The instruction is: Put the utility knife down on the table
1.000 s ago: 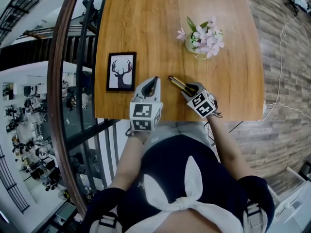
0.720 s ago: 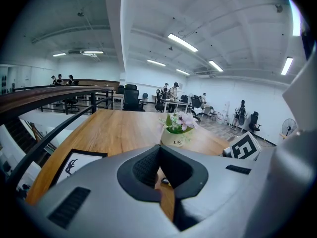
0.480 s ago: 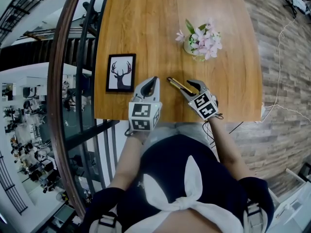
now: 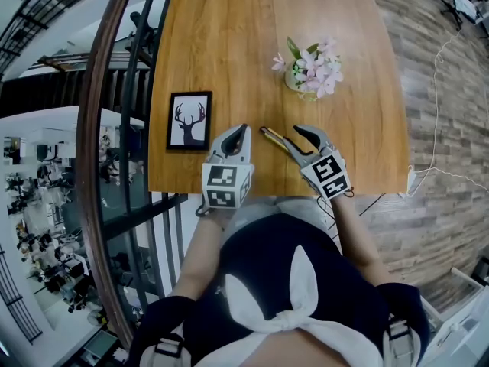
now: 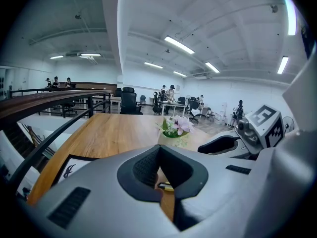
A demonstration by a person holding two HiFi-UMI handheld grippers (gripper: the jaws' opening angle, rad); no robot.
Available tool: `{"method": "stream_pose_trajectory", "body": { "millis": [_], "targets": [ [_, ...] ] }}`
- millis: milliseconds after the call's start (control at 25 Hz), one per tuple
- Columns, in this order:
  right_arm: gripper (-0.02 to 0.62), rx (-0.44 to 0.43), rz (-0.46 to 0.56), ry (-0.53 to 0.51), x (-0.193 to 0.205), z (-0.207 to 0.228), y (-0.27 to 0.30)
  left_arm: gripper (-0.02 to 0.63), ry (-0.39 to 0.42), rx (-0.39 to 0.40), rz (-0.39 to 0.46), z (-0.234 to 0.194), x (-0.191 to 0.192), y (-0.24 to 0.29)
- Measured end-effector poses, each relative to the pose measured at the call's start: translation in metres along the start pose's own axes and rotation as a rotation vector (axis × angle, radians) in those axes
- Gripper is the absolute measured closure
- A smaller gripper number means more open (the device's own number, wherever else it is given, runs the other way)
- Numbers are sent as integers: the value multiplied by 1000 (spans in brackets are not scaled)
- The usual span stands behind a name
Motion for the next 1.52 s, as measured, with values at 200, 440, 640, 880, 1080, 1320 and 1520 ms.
{"method": "stream_pose_trajectory", "body": {
  "millis": [200, 440, 640, 880, 1080, 1320, 1520],
  "targets": [
    [557, 50, 93, -19, -14, -2, -18, 597, 5, 12, -4, 5, 0, -3],
    [597, 91, 146, -4, -19, 1, -31, 597, 10, 28, -2, 12, 1, -2],
    [598, 101, 140, -8, -17, 0, -37, 597, 9, 44, -3, 17, 2, -2],
    [598, 107, 136, -8, -15, -1, -40, 597, 14, 67, -12, 24, 4, 0],
    [598, 115, 135, -5, -14, -3, -42, 597, 21, 79, -9, 29, 3, -1],
    [598, 121, 124, -8, -11, -6, -43, 597, 25, 85, -13, 33, 7, -2],
    [598, 126, 111, -7, -10, -7, -45, 597, 29, 90, -19, 35, 7, -4]
  ]
}}
Point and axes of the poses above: the fingertips, and each gripper's own axes: y forward along the fingers, z to its right, x out of its underside, the point moved 7 cm from there along -y, backward along the fingers, and after that the axes turned 1 degree about -x, right-handed, at the moved point
